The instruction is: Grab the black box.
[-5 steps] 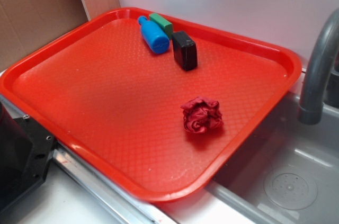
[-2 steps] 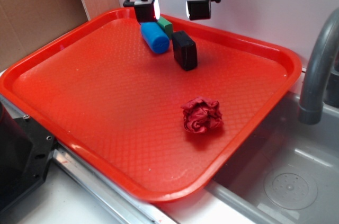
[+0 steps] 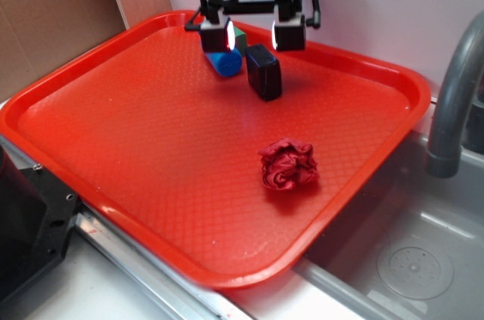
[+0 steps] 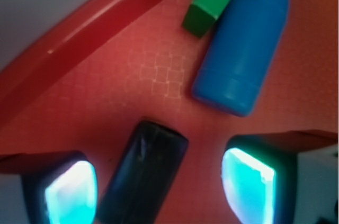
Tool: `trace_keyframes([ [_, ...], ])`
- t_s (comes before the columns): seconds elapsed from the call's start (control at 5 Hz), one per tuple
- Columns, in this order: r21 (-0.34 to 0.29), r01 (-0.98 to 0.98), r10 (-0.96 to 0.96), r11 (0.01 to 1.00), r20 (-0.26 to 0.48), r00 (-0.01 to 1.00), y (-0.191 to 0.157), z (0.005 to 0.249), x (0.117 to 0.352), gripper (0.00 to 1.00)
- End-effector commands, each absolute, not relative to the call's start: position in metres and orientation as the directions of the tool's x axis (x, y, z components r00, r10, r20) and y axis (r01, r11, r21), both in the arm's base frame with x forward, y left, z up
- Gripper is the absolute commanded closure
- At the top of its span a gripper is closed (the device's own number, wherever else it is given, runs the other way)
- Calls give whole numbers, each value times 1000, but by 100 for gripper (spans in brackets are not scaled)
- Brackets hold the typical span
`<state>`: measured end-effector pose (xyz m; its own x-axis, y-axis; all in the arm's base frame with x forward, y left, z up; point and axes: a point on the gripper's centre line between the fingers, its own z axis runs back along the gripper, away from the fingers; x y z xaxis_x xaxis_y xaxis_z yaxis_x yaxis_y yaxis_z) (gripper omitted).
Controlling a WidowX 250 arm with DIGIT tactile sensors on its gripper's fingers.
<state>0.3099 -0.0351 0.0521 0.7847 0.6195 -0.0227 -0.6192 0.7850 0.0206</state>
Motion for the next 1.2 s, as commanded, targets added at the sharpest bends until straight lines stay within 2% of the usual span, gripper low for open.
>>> trace_keyframes([
  [0.0,12,-640,640,768,-16,768,-38,35,311,19],
  [0.2,3,-639,638,769,-56,768,-41,29,304,100],
  [0.4,-15,-592,590,806,-66,804,-40,47,295,100],
  [0.6,-185,-351,365,918,47,930,-41,94,261,100],
  [0.8,-183,-98,124,978,140,982,-33,141,210,100],
  [1.0,-171,74,-25,982,270,962,-12,185,182,100],
])
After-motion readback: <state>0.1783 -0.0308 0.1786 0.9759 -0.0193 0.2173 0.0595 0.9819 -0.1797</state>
